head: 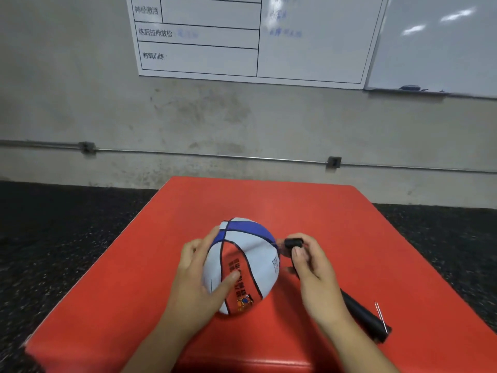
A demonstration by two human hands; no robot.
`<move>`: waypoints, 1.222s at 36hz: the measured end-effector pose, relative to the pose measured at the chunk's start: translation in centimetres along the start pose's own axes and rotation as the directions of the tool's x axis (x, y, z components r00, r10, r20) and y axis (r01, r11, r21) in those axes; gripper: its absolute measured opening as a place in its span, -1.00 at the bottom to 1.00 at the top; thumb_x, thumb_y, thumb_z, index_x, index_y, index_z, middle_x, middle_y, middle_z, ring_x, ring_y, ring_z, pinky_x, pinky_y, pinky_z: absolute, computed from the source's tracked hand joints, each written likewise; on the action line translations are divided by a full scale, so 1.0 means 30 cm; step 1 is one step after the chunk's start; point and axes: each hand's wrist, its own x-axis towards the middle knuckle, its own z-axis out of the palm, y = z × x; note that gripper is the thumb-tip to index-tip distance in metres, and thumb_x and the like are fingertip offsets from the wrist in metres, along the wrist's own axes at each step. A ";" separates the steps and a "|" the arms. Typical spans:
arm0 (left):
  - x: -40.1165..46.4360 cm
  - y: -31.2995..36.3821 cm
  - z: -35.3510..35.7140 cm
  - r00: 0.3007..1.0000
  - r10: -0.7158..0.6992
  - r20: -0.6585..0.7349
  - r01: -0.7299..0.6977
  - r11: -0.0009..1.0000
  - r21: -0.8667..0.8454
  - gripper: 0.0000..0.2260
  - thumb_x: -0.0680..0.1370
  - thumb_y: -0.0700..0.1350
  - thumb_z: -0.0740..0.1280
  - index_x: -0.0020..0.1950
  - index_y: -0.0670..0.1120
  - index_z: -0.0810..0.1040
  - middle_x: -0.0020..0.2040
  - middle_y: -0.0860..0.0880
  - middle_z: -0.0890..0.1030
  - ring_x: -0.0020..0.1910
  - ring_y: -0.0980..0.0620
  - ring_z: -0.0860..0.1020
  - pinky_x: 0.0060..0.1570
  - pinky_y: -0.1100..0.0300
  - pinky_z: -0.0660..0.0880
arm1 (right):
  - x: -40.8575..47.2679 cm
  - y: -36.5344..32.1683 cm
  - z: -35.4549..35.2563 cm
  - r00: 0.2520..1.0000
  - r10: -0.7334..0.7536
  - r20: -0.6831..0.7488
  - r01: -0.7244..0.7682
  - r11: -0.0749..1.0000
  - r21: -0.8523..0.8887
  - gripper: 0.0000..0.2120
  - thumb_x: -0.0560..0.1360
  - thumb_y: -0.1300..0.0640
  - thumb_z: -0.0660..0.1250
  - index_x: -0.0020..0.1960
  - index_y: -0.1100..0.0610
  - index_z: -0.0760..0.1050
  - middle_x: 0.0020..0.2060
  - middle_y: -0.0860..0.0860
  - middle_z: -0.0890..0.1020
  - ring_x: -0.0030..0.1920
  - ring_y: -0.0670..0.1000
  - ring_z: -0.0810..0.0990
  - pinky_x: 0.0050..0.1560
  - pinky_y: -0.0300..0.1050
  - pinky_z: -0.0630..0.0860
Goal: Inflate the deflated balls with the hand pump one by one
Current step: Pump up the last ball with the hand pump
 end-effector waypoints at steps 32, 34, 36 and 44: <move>0.054 0.056 0.064 0.955 0.248 -0.160 -0.206 0.949 0.238 -0.30 0.25 0.18 0.59 0.39 0.13 0.58 0.42 0.10 0.41 0.46 -0.05 0.33 0.36 0.02 0.43 | -0.003 -0.023 0.037 1.000 -0.025 0.001 0.025 0.999 0.027 -0.80 0.69 0.02 0.17 0.21 -0.16 0.53 0.12 0.07 0.70 0.20 0.10 0.68 -0.01 -0.06 0.64; 0.058 0.062 0.076 0.963 0.194 -0.186 -0.166 0.974 0.153 -0.28 0.25 0.17 0.61 0.40 0.13 0.57 0.41 0.10 0.41 0.45 -0.04 0.34 0.42 0.20 0.32 | 0.003 -0.022 0.030 0.998 -0.053 -0.016 0.053 0.999 -0.003 -0.79 0.69 0.01 0.16 0.20 -0.19 0.52 0.10 0.07 0.70 0.17 0.17 0.68 0.03 0.09 0.66; 0.062 0.065 0.085 0.973 0.147 -0.175 -0.134 0.987 0.086 -0.26 0.26 0.22 0.60 0.42 0.16 0.54 0.40 0.10 0.42 0.44 -0.01 0.36 0.41 0.30 0.28 | 0.007 -0.028 0.018 0.996 -0.078 -0.038 0.078 0.997 -0.017 -0.77 0.74 0.09 0.15 0.20 -0.18 0.52 0.11 0.05 0.71 0.18 0.12 0.68 0.03 0.04 0.65; 0.047 0.046 0.067 0.972 0.166 -0.164 -0.137 0.975 0.173 -0.35 0.42 0.27 0.44 0.50 0.28 0.42 0.54 0.17 0.39 0.60 0.01 0.26 0.49 -0.31 0.26 | -0.002 -0.042 0.026 0.998 -0.064 0.017 0.065 0.995 -0.070 -0.80 0.73 0.04 0.15 0.22 -0.14 0.52 0.12 -0.03 0.71 0.19 -0.01 0.67 0.18 0.14 0.58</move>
